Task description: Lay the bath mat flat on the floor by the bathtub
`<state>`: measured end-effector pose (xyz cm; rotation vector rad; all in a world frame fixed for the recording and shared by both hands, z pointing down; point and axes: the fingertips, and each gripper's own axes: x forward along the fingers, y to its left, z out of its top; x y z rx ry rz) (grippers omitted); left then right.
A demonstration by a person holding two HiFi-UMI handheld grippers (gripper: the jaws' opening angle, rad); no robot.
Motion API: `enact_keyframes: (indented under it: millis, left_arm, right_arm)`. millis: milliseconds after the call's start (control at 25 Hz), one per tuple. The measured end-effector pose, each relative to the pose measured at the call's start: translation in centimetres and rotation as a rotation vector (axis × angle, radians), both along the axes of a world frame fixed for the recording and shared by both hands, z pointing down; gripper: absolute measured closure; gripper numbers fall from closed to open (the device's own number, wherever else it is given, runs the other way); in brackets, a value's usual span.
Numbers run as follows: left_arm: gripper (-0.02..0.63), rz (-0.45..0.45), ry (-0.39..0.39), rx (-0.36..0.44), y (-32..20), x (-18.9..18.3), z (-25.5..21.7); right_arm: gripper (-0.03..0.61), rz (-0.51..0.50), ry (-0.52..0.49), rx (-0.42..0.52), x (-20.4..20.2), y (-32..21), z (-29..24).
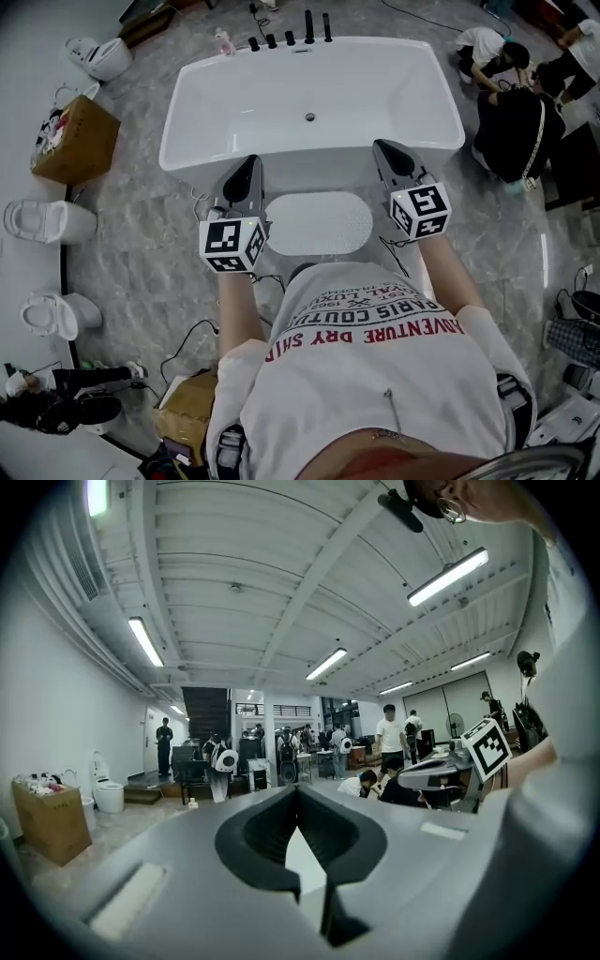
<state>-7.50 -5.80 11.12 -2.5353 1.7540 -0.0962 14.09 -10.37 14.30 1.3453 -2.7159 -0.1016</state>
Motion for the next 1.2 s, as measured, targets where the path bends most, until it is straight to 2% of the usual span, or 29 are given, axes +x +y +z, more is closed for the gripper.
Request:
enact_keyframes:
  millis: [760,1000,1200]
  left_arm:
    - [0.602,0.006,-0.004,-0.046,2.2,1.4,2.6]
    - [0.602,-0.003,0.049,-0.072,1.9,0.6,2.8]
    - [0.603,-0.003,0.047,-0.055,2.5,1.3,2.3]
  right_arm:
    - [0.571,-0.032,0.037,-0.003,-0.4,2.0,1.7]
    - [0.57,-0.056,0.054,-0.016,-0.9,2.1,2.0]
    - [0.571,-0.046,0.045,-0.022,0.2,2.8,2.4]
